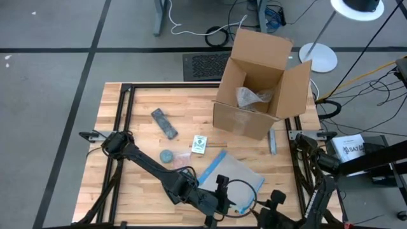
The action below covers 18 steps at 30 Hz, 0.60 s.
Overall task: Unpack boxes
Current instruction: Open the transparent zip bag
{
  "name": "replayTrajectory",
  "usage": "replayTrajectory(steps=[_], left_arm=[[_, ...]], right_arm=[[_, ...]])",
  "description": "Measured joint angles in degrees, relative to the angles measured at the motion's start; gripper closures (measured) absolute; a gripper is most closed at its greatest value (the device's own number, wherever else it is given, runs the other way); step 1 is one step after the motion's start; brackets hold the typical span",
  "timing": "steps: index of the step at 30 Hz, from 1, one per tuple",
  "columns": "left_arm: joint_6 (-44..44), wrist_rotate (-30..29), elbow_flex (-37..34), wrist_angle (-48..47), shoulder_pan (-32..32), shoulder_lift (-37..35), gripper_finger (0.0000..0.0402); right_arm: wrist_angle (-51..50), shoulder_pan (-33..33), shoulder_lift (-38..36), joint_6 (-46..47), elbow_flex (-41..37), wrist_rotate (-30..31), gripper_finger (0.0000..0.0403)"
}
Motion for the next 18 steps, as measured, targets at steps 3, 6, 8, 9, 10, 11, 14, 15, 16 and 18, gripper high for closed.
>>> replayTrajectory(steps=[3, 6, 8, 9, 10, 11, 14, 15, 16, 18], left_arm=[[-0.07, 0.08, 0.00, -0.01, -0.04, -0.04, 0.0401], [-0.06, 0.06, 0.00, 0.16, 0.00, -0.04, 0.0401], [-0.04, -0.22, 0.00, 0.19, 0.02, -0.04, 0.0401], [-0.04, -0.27, 0.00, 0.19, 0.02, -0.04, 0.0401], [-0.02, -0.25, 0.00, 0.20, 0.00, -0.06, 0.0401], [-0.02, -0.23, 0.00, 0.17, -0.04, -0.06, 0.0401], [-0.02, -0.21, -0.02, -0.05, -0.04, -0.06, 0.0401], [-0.02, -0.11, -0.02, -0.39, -0.02, -0.07, 0.0401], [-0.04, 0.06, -0.02, -0.85, -0.02, -0.08, 0.0401], [-0.30, 0.07, -0.02, -2.18, -0.02, -0.08, 0.0401]], right_arm=[[0.36, -1.18, 0.00, -0.04, -1.63, 2.57, 0.0252], [3.16, -2.48, 0.00, -3.00, -2.17, 3.29, 0.0252], [6.72, -3.22, 0.00, -7.46, -2.17, 3.41, 0.0252], [8.51, -3.55, 0.00, -9.76, -2.17, 3.43, 0.0252], [9.68, -3.89, 0.00, -11.59, -2.17, 3.44, 0.0252], [10.07, -4.20, 0.00, -12.34, -2.17, 3.38, 0.0253], [9.65, -4.64, 0.00, -11.95, -2.17, 3.33, 0.0263], [9.54, -4.66, 0.00, -11.81, -2.17, 3.29, 0.0270], [9.56, -4.64, 0.00, -11.79, -2.17, 3.25, 0.0279], [9.35, -4.61, 0.00, -11.67, -2.17, 3.23, 0.0304]])
